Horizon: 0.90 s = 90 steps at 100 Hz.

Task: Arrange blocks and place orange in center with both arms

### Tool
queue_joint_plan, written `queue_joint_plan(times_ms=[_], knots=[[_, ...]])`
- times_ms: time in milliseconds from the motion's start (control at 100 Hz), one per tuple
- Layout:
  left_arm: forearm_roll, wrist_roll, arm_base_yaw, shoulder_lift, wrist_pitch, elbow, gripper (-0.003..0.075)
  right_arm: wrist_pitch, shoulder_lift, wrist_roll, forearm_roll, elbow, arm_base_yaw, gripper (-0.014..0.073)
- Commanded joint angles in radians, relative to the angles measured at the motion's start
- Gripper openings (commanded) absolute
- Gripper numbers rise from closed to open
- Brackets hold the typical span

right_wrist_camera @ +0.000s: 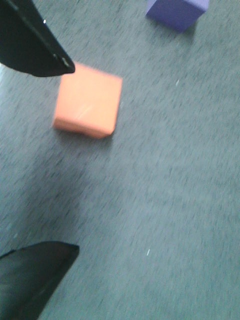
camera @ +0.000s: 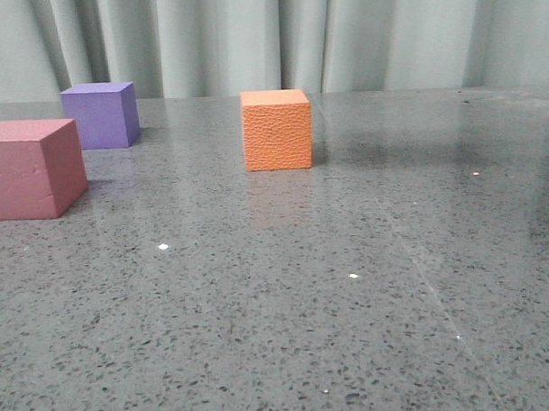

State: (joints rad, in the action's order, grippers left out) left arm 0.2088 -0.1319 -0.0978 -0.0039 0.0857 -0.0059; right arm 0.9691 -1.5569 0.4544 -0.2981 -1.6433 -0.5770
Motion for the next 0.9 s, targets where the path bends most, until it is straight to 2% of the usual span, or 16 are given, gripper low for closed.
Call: queue_joint_plan(times_ms=[0,110,330,420,490,560,750,890], knots=[[-0.007,-0.007,-0.009,-0.032,-0.074,0.056,-0.0019,-0.063,0.141,-0.004,-0.085,0.100,0.006,0.0654],[-0.007,-0.007,-0.009,-0.032,-0.074,0.056,-0.0019,-0.110,0.265,0.022,-0.099,0.260,0.033,0.0654],[-0.007,-0.007,-0.009,-0.032,-0.074,0.056,-0.0019,-0.181,0.537,0.041,-0.099,0.578,0.172,0.0652],[-0.007,-0.007,-0.009,-0.032,-0.074,0.056,-0.0019,-0.181,0.634,0.039,-0.100,0.671,0.217,0.0603],[-0.007,-0.007,-0.009,-0.032,-0.074,0.056,-0.0019,-0.181,0.702,0.039,-0.102,0.726,0.233,0.0510],[-0.007,-0.007,-0.009,-0.032,-0.074,0.056,-0.0019,-0.181,0.762,0.039,-0.102,0.769,0.235,0.0377],[-0.007,-0.007,-0.009,-0.032,-0.074,0.056,-0.0019,-0.174,0.901,0.039,-0.102,0.824,0.235,-0.0058],[-0.007,-0.007,-0.009,-0.032,-0.074,0.056,-0.0019,-0.164,0.948,0.039,-0.102,0.829,0.235,-0.0067]])
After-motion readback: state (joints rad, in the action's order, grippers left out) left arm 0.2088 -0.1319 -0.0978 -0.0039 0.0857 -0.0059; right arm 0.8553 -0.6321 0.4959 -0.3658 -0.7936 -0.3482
